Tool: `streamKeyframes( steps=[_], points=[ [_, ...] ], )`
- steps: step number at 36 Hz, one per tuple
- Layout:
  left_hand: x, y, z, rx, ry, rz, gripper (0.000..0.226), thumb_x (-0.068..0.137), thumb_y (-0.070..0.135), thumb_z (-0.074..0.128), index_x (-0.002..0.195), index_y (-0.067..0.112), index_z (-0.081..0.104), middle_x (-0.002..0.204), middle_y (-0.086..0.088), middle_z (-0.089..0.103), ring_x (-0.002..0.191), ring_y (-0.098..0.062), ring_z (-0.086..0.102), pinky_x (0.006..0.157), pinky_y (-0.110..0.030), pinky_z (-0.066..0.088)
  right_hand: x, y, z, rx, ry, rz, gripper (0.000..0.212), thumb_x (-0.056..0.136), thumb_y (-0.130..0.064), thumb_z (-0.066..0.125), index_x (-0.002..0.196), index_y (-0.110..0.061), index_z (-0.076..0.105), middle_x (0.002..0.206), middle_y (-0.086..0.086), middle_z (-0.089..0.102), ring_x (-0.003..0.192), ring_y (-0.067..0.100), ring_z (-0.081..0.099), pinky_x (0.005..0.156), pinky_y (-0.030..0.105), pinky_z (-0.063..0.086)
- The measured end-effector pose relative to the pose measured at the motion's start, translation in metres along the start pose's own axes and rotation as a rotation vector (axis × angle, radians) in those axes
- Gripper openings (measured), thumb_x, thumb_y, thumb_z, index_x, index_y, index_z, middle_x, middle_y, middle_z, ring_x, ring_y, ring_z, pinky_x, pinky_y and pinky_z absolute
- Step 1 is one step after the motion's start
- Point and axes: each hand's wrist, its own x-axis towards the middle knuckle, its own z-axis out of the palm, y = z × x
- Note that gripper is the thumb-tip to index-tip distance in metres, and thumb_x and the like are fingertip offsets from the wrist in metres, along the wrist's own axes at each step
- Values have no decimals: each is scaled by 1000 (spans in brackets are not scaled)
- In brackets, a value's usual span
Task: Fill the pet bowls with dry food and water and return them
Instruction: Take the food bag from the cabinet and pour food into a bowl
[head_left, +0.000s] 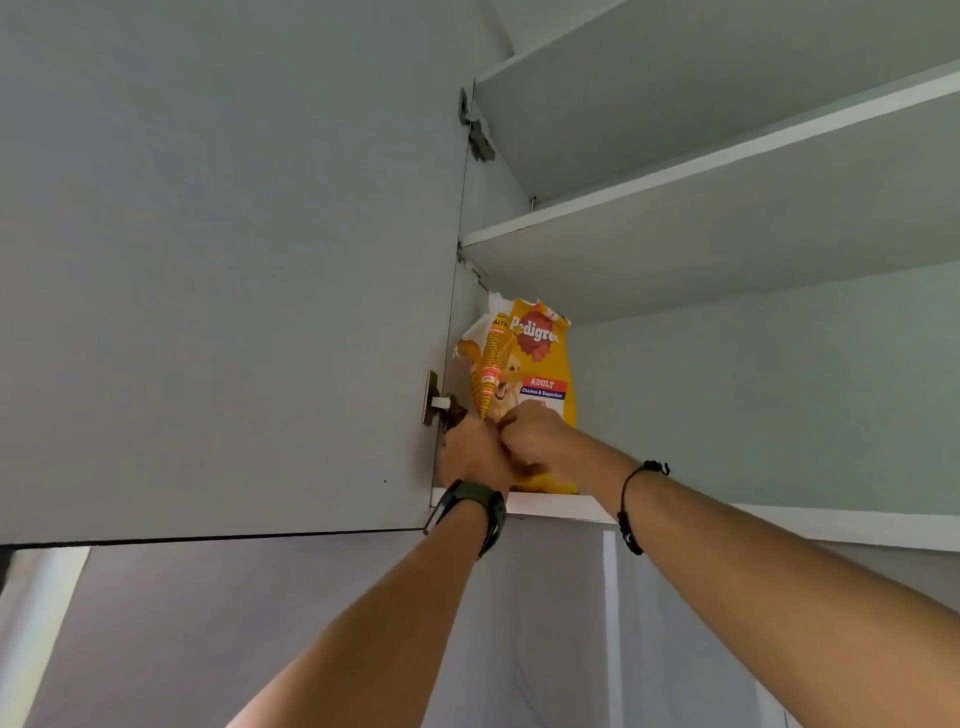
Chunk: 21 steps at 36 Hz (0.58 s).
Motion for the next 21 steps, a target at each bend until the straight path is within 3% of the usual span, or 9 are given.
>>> streamKeyframes(
  steps=[5, 7, 10, 12, 14, 16, 18, 20, 21],
  points=[
    [23, -13, 3, -38, -157, -46, 27, 98, 21, 41, 102, 3, 61, 107, -15, 64, 98, -30, 60, 74, -31, 45, 22, 7, 12, 29, -40, 52, 37, 95, -8, 36, 127, -5, 52, 105, 16, 59, 66, 15, 46, 51, 21, 35],
    [32, -16, 3, -94, -253, -92, 22, 95, 21, 44, 89, 7, 60, 97, -13, 63, 86, -27, 59, 64, -24, 43, 29, 10, 14, 17, -46, 73, 37, 93, -4, 36, 127, -3, 52, 116, 18, 58, 78, 19, 48, 59, 24, 38],
    [39, -19, 3, -181, -358, -161, 18, 87, 12, 48, 69, 13, 50, 80, -6, 55, 64, -16, 48, 54, -21, 35, 39, 16, 18, -37, -79, 102, 34, 93, -1, 38, 124, -1, 54, 105, 13, 52, 89, 22, 44, 67, 24, 39],
    [39, -21, 6, -155, -430, -123, 9, 84, 9, 49, 78, 9, 55, 83, -7, 56, 72, -18, 51, 64, -24, 41, 44, 23, 21, -70, -103, 105, 34, 93, -2, 38, 123, -2, 54, 105, 14, 53, 89, 22, 45, 63, 23, 38],
    [36, -23, 12, -92, -479, -29, 14, 86, 9, 48, 94, 5, 58, 90, -9, 58, 85, -23, 55, 77, -29, 45, 46, 28, 23, -103, -126, 102, 34, 94, -2, 36, 124, -2, 54, 107, 15, 55, 87, 22, 45, 63, 23, 39],
    [34, -24, 17, -11, -485, 42, 14, 90, 10, 46, 99, 6, 57, 87, -8, 55, 86, -24, 54, 76, -29, 44, 47, 31, 23, -188, -166, 75, 30, 94, 0, 35, 117, 2, 55, 88, 12, 50, 75, 20, 43, 54, 19, 32],
    [36, -22, 21, 66, -452, 79, 19, 92, 11, 47, 104, 2, 59, 95, -14, 58, 90, -28, 56, 77, -32, 46, 44, 29, 21, -300, -175, 77, 23, 94, 2, 33, 98, 0, 55, 69, 6, 37, 62, 18, 37, 48, 18, 26],
    [39, -21, 25, 119, -431, 88, 23, 93, 13, 47, 107, -2, 59, 109, -19, 62, 101, -33, 59, 83, -35, 47, 41, 29, 20, -366, -163, 68, 27, 96, 2, 32, 106, 5, 57, 68, 8, 37, 74, 24, 41, 55, 23, 35],
    [41, -21, 26, 146, -424, 82, 24, 93, 13, 48, 108, -3, 59, 113, -20, 62, 105, -34, 59, 85, -35, 47, 40, 29, 19, -389, -172, 59, 31, 96, 0, 32, 116, 8, 54, 77, 13, 46, 85, 26, 43, 68, 29, 41]
  ],
)
